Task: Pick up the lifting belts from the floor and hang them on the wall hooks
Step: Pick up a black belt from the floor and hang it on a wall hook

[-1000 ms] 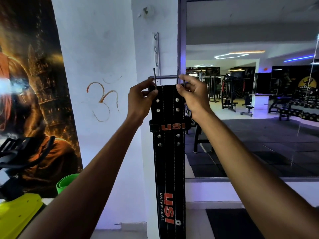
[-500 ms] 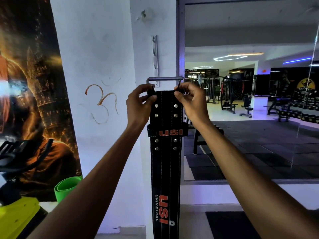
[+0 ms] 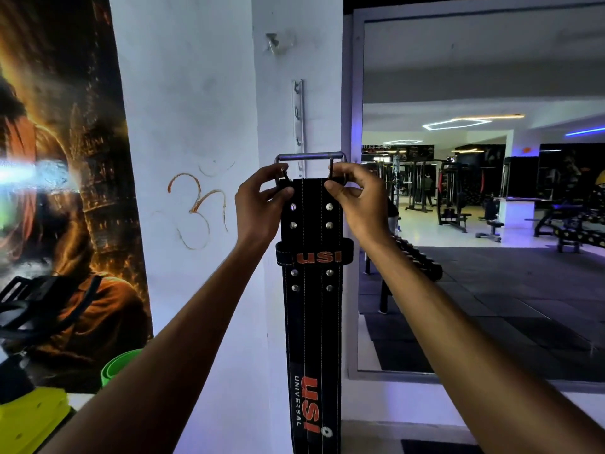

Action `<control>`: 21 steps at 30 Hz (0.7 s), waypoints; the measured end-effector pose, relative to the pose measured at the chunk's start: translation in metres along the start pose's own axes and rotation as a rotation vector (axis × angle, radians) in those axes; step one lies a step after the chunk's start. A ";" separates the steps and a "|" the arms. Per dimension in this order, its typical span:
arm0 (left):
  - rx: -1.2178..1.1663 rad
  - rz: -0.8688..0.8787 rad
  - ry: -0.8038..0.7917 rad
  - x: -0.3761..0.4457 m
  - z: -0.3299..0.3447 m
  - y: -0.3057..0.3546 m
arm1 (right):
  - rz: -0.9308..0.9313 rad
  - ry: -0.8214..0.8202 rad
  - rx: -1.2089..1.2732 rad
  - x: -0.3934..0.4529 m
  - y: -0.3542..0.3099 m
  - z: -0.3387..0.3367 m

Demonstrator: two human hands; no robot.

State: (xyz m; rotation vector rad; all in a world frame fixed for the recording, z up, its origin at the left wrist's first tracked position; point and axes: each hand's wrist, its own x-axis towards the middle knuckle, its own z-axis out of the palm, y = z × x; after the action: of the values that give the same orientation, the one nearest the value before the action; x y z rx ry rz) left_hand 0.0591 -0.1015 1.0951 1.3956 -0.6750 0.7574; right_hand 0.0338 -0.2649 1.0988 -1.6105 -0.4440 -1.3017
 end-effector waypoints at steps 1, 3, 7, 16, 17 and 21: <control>-0.001 0.000 -0.014 0.019 0.008 -0.038 | -0.012 0.013 -0.015 0.009 0.033 0.015; 0.029 -0.009 -0.015 0.019 0.007 -0.046 | 0.003 0.015 -0.027 0.008 0.046 0.014; 0.018 -0.027 -0.036 0.057 -0.006 -0.100 | 0.030 0.010 -0.024 0.015 0.084 0.060; -0.051 0.009 -0.053 0.090 0.011 -0.129 | 0.013 0.014 -0.099 0.045 0.117 0.071; -0.045 -0.002 -0.057 0.101 0.014 -0.139 | 0.021 0.020 -0.111 0.054 0.127 0.078; -0.043 0.011 -0.056 0.136 0.023 -0.169 | 0.037 0.047 -0.112 0.083 0.161 0.097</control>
State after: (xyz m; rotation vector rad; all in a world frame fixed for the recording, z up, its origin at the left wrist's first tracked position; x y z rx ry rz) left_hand 0.2768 -0.1191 1.1036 1.3785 -0.7393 0.7112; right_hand 0.2392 -0.2793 1.1046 -1.6686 -0.3159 -1.3537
